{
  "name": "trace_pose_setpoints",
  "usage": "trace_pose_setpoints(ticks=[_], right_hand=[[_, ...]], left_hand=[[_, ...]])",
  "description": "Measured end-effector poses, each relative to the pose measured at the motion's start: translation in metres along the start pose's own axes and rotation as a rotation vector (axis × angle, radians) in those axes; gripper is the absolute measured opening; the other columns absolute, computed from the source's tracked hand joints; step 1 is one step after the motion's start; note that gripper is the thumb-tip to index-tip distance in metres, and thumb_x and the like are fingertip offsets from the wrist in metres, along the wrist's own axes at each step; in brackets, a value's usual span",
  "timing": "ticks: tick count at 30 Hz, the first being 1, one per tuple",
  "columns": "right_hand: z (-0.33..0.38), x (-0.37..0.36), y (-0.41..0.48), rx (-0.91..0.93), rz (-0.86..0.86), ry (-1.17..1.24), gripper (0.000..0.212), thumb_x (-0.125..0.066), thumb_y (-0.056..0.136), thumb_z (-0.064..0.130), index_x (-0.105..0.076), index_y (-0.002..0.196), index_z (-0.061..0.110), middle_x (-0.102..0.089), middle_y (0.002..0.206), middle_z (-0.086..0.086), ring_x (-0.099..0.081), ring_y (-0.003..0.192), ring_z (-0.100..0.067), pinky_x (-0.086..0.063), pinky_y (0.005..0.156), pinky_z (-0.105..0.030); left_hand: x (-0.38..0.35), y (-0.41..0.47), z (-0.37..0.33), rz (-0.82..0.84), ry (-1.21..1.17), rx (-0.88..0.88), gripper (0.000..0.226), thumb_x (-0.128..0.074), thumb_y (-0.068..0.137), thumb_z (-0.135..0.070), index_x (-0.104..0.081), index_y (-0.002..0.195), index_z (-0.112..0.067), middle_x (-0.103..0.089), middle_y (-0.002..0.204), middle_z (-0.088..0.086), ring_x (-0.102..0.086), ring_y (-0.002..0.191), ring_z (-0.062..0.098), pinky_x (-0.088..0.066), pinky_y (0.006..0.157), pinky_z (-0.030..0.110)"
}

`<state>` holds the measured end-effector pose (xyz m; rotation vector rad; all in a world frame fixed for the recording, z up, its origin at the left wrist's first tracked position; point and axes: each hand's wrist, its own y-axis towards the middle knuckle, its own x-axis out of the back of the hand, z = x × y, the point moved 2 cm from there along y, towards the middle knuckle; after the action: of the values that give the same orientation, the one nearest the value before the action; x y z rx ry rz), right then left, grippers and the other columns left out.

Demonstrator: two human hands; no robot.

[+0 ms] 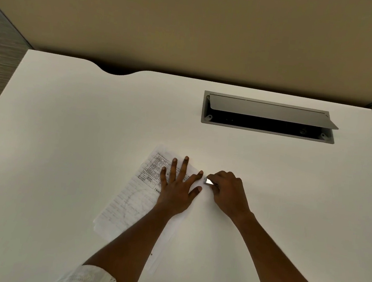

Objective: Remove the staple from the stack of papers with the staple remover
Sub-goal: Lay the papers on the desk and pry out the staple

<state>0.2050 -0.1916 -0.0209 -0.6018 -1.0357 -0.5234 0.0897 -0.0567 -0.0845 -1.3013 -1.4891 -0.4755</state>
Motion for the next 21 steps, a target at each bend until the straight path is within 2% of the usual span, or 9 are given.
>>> trace_pose_setpoints(ticks=[6,12,18,21], right_hand=[[0.003,-0.003,0.003,-0.033,0.019,0.047,0.024,-0.058,0.098,0.019,-0.072,0.117,0.024,-0.07,0.111,0.001,-0.059,0.107,-0.023,-0.047,0.087,-0.04],[0.001,-0.001,0.01,-0.036,0.069,0.073,0.024,-0.06,0.096,0.017,-0.071,0.117,0.022,-0.068,0.115,0.002,-0.059,0.111,-0.023,-0.045,0.092,-0.039],[0.005,-0.004,0.01,-0.033,0.078,0.034,0.035,-0.056,0.091,0.008,-0.068,0.119,0.025,-0.065,0.113,0.005,-0.056,0.109,-0.021,-0.038,0.087,-0.038],[0.004,-0.005,0.01,-0.021,0.045,0.05,0.033,-0.057,0.092,0.007,-0.07,0.117,0.024,-0.066,0.112,0.005,-0.056,0.108,-0.02,-0.036,0.086,-0.036]], left_hand=[[0.0,0.0,0.0,-0.002,0.021,0.007,0.059,-0.025,0.103,-0.067,-0.011,0.158,-0.054,0.028,0.17,-0.001,0.033,0.152,0.031,0.014,0.12,0.062],[-0.002,-0.002,0.0,-0.03,0.067,0.004,0.059,-0.015,0.101,-0.069,0.015,0.151,-0.058,0.029,0.169,0.001,0.031,0.153,0.034,0.011,0.121,0.064],[-0.003,-0.003,0.0,-0.05,0.064,-0.006,0.059,-0.01,0.098,-0.071,0.006,0.153,-0.059,0.027,0.169,0.001,0.029,0.154,0.035,0.013,0.12,0.063],[-0.002,-0.002,0.0,-0.056,0.053,-0.004,0.06,-0.01,0.097,-0.072,0.0,0.154,-0.06,0.027,0.169,0.0,0.028,0.155,0.034,0.015,0.12,0.062]])
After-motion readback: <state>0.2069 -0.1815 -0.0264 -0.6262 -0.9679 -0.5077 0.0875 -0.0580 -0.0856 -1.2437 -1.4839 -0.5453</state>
